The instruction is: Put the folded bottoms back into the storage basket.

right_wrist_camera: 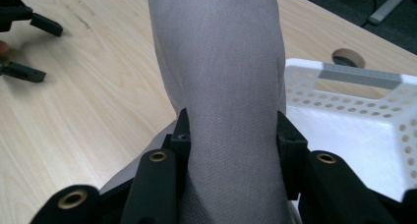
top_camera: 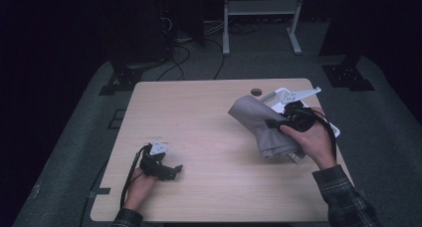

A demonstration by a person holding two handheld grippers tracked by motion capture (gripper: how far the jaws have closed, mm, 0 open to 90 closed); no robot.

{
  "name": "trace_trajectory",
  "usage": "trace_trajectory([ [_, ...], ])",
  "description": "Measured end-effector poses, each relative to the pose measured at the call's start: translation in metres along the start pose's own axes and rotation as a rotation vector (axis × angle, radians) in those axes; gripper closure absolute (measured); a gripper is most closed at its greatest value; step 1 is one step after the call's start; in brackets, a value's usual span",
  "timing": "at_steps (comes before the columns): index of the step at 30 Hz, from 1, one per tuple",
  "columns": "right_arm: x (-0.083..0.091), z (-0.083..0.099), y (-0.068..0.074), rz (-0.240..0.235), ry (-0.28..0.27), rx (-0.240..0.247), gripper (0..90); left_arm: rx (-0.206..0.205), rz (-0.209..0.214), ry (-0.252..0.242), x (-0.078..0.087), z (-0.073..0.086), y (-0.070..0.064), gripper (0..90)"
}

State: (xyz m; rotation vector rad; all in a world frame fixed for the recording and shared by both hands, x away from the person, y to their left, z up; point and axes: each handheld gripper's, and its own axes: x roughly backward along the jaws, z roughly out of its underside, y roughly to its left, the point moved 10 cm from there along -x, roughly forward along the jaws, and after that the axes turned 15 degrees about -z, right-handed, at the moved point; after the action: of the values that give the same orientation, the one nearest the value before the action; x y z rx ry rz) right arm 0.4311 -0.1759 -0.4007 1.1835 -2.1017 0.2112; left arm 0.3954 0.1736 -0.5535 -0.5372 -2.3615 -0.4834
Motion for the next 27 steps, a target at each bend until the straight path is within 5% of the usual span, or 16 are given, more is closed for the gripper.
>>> trace_trajectory([
  [13,0.015,0.002,-0.026,0.046,0.007,-0.028,61.8,0.003,0.000,-0.002,0.000,0.000,0.000,0.0],
  [27,0.028,0.014,-0.070,0.100,0.024,-0.054,61.7,0.002,-0.001,-0.004,0.000,0.000,0.000,0.0],
])
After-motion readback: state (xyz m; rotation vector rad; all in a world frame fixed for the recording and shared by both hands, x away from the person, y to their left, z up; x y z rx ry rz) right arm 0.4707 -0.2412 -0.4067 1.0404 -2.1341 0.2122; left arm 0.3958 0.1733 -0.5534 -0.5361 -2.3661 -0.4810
